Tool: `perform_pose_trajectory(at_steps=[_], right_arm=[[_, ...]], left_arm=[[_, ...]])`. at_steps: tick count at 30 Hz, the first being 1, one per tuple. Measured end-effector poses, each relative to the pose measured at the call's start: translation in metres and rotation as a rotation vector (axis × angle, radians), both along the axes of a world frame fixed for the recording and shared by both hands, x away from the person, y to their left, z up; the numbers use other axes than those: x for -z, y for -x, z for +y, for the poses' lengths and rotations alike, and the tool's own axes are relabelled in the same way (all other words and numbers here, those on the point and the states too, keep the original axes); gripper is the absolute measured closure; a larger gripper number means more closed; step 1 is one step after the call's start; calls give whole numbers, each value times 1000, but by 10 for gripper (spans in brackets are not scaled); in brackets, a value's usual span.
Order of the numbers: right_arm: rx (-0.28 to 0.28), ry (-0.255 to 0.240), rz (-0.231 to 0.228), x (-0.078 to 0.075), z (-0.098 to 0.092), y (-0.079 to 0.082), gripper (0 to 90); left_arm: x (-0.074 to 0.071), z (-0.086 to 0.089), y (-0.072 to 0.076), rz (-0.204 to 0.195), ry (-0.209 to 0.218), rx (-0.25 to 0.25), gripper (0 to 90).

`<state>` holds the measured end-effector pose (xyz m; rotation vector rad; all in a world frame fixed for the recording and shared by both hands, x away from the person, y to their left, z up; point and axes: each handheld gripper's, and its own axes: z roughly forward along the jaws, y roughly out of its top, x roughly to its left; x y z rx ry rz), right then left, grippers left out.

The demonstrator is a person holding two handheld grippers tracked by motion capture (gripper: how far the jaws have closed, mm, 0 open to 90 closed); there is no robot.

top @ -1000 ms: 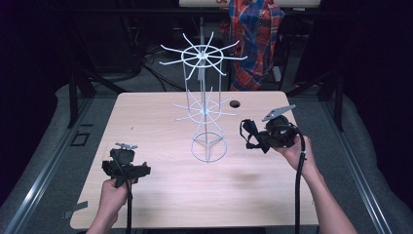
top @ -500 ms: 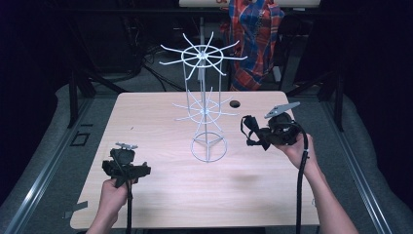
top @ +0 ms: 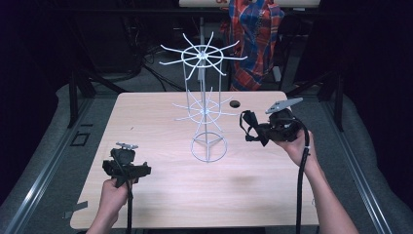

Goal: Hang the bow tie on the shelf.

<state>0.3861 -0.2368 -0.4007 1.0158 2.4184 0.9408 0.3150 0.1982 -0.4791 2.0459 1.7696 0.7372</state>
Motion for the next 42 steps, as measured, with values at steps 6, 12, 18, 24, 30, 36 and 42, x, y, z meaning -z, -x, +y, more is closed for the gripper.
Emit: perform_pose_trajectory(at_steps=[6, 12, 18, 24, 30, 36, 42], right_arm=[[-3, -3, 7, 0, 3, -5, 770], [-1, 2, 19, 4, 5, -10, 769], [1, -1, 29, 6, 7, -14, 770], [5, 14, 42, 8, 12, -19, 769], [-4, 19, 49, 11, 17, -22, 769], [-9, 26, 53, 14, 24, -25, 769], [-19, 33, 55, 16, 31, -28, 769]], left_arm=[[0, 0, 0, -1, 0, 1, 162], [0, 0, 0, 1, 0, 3, 162], [0, 0, 0, 0, 1, 3, 162], [0, 0, 0, -1, 1, 4, 162], [0, 0, 0, 0, 0, 5, 162], [0, -1, 0, -3, -2, 5, 162], [0, -1, 0, -4, -2, 6, 162]])
